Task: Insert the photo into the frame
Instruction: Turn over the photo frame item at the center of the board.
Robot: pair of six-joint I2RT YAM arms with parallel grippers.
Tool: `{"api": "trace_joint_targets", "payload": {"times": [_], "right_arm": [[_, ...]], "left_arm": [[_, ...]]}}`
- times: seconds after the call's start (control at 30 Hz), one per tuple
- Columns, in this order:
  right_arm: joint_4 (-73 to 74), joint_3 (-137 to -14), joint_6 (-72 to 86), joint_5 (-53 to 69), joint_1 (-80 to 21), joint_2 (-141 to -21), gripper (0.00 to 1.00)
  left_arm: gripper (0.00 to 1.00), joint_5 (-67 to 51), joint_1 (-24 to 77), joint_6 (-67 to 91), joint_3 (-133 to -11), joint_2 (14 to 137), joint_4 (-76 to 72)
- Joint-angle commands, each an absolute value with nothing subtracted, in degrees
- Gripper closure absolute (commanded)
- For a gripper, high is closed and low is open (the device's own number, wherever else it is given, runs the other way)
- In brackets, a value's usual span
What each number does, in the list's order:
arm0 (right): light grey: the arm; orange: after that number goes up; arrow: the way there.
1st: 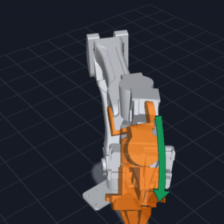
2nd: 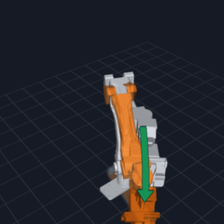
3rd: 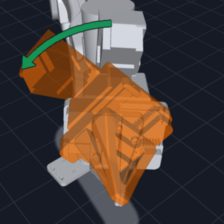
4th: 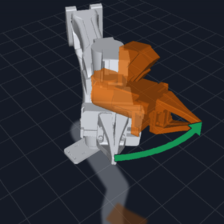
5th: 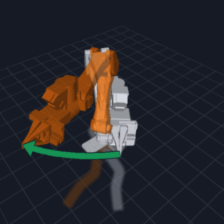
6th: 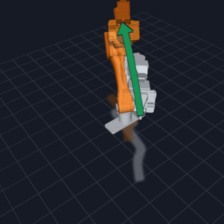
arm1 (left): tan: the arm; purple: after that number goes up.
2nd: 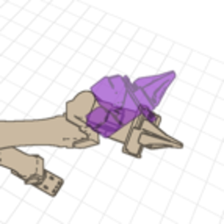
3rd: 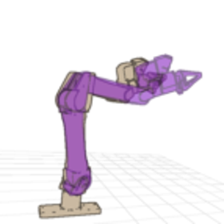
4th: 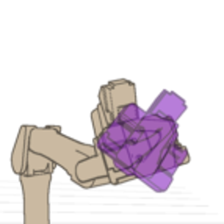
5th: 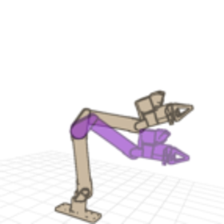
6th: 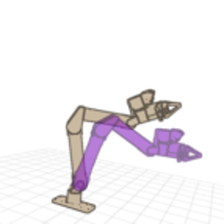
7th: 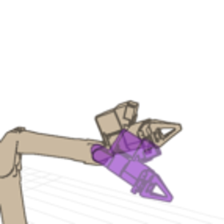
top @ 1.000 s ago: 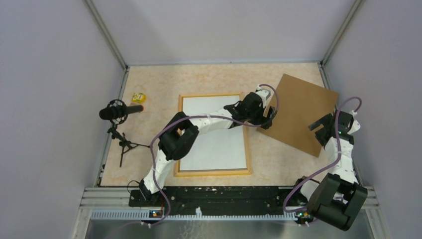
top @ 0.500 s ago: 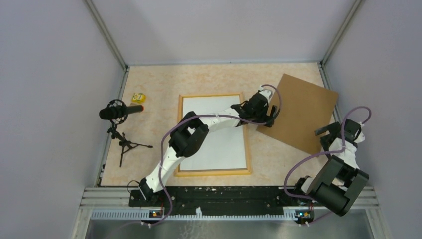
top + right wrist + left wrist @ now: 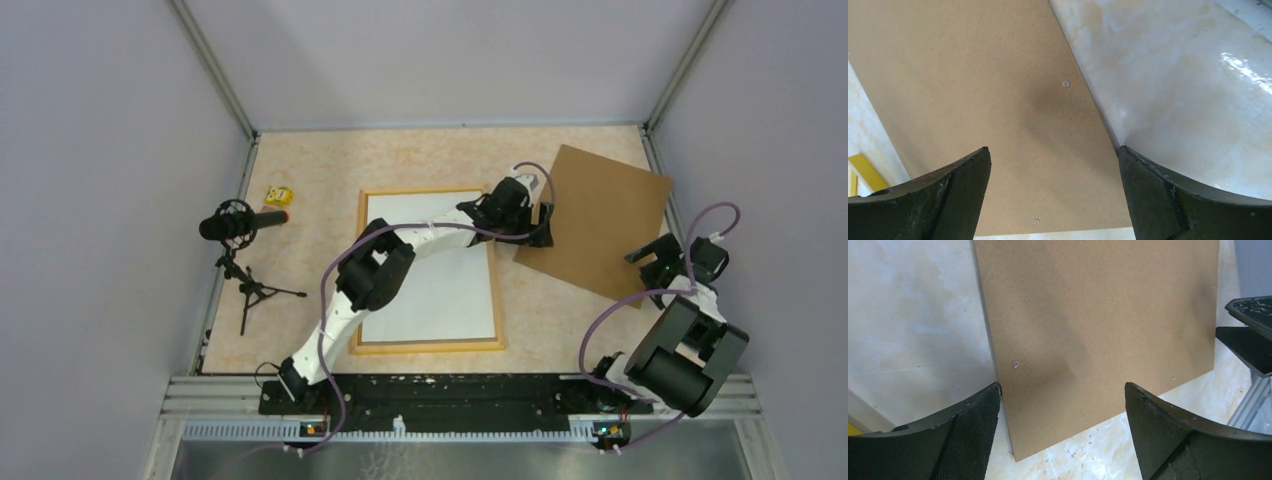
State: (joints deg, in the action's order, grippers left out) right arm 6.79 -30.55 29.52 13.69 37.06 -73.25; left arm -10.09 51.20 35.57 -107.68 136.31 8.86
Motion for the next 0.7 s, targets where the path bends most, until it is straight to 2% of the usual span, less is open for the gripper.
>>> {"api": "trace_joint_targets", "payload": {"times": [0.0, 0.23, 0.43, 0.67], "right_arm": [[7.74, -28.61, 28.26, 25.88, 36.57, -74.08, 0.06], [8.88, -28.41, 27.11, 28.73, 36.5, -71.33, 0.08], [8.21, -27.03, 26.89, 30.59, 35.47, -71.0, 0.11], [6.96, -25.96, 27.67, 31.5, 33.43, -71.06, 0.12]], "left_arm": [[0.07, -20.94, 51.52, 40.36, -106.59, 134.92, 7.71], [0.1, -25.89, 50.94, 44.19, -100.68, 124.6, -0.4], [0.14, -27.79, 50.0, 49.8, -88.53, 113.46, -11.01], [0.24, -30.37, 48.53, 58.99, -77.29, 106.74, -22.53]]}}
